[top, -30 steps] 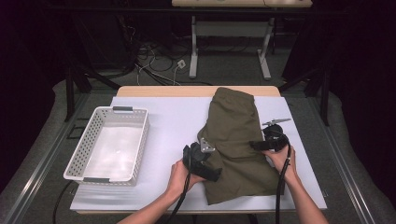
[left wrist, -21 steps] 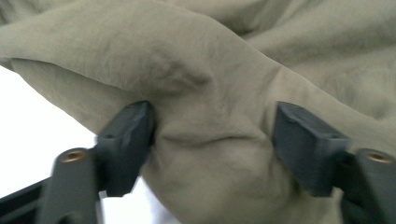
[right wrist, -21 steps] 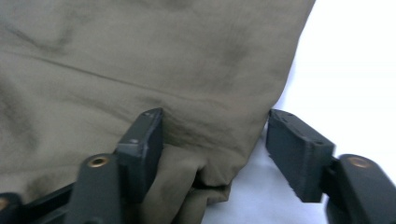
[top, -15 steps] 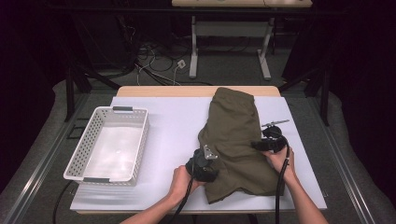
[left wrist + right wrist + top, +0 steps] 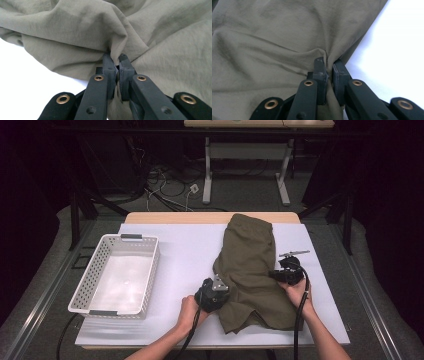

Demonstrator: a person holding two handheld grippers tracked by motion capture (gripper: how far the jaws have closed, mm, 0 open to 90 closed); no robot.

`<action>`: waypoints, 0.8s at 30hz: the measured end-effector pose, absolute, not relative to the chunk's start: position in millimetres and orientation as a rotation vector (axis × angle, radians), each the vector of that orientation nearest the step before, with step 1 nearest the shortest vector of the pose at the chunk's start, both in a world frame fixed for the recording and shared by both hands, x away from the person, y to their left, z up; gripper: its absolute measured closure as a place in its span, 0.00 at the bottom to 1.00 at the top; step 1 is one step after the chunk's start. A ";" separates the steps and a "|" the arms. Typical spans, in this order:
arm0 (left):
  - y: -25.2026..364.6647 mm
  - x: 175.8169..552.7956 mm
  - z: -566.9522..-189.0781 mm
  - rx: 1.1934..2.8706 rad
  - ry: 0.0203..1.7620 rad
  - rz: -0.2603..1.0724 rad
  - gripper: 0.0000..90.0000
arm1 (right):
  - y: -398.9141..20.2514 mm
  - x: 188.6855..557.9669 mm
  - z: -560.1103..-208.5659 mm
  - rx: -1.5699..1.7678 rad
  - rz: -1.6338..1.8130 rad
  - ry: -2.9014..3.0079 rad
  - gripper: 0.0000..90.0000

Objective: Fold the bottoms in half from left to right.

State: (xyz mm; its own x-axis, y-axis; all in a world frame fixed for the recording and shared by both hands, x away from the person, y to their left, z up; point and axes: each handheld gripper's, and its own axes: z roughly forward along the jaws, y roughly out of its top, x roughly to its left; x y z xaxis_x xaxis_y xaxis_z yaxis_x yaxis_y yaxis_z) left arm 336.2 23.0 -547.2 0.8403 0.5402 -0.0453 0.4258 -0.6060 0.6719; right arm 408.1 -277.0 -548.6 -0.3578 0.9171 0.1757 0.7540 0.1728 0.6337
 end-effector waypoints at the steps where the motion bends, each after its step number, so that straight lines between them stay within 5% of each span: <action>1: 26.6 336.5 -546.5 2.309 0.698 0.205 0.97 | -276.3 408.2 -548.6 1.617 0.962 2.203 0.93; 24: 81.6 324.7 -540.1 2.354 0.620 0.122 0.97 | -257.7 391.6 -535.6 1.610 0.899 2.283 0.93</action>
State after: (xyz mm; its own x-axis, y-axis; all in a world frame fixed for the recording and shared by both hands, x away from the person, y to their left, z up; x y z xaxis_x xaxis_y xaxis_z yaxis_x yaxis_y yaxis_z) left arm 324.7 81.6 -540.1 0.8817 0.4650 -0.0798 0.4004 -0.6480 0.6479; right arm 391.6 -257.7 -535.6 -0.3834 0.9073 0.1727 0.7814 0.2190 0.5843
